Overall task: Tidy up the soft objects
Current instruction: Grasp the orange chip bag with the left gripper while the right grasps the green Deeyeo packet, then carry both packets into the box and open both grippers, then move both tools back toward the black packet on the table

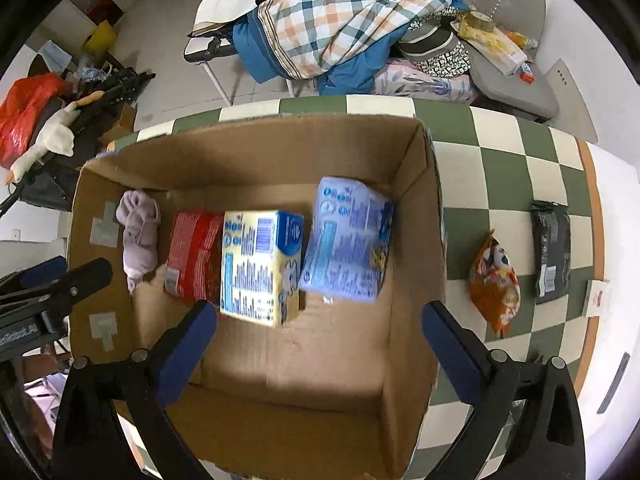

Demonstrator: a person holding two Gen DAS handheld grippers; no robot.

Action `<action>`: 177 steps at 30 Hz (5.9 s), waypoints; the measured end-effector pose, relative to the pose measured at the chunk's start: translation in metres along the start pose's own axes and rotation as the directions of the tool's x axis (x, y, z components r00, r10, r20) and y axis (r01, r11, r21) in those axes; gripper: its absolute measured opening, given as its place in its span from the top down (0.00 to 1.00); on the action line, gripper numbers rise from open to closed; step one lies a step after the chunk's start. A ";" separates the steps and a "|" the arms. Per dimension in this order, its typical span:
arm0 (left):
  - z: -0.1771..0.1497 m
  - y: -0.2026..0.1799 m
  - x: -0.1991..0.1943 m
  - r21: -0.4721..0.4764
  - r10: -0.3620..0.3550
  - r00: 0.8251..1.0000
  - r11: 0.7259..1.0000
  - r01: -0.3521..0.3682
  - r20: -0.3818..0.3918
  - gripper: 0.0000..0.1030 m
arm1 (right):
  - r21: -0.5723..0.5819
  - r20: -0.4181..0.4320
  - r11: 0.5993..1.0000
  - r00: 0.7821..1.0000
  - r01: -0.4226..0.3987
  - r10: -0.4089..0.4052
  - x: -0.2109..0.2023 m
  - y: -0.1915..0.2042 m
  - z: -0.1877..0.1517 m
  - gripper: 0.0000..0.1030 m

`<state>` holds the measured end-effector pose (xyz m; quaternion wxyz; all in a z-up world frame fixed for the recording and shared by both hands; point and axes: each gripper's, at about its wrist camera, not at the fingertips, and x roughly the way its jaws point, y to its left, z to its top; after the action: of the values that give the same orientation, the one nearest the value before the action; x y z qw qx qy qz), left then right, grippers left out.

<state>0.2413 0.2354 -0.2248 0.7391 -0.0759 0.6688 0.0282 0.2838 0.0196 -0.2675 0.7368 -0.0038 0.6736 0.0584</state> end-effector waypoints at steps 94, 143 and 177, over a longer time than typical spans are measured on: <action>-0.053 -0.344 0.055 0.254 -0.125 0.972 0.951 0.175 -0.201 0.66 | 0.152 -0.169 0.987 0.983 -0.044 0.070 -0.007 -0.296 -0.159 0.63; -0.054 0.054 0.027 -0.226 -0.160 0.967 0.967 0.114 -0.200 0.60 | -0.046 -0.177 0.959 0.947 -0.280 0.268 0.045 0.110 -0.061 0.55; -0.124 -0.021 -0.103 -0.032 0.117 0.963 0.993 -0.113 0.243 0.00 | -0.042 0.173 0.999 0.985 0.007 0.001 -0.103 0.002 -0.123 0.00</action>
<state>0.1117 0.2021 -0.1328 0.8121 -0.0396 0.5758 0.0863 0.1525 0.0027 -0.1764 0.7923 -0.0154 0.6057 0.0718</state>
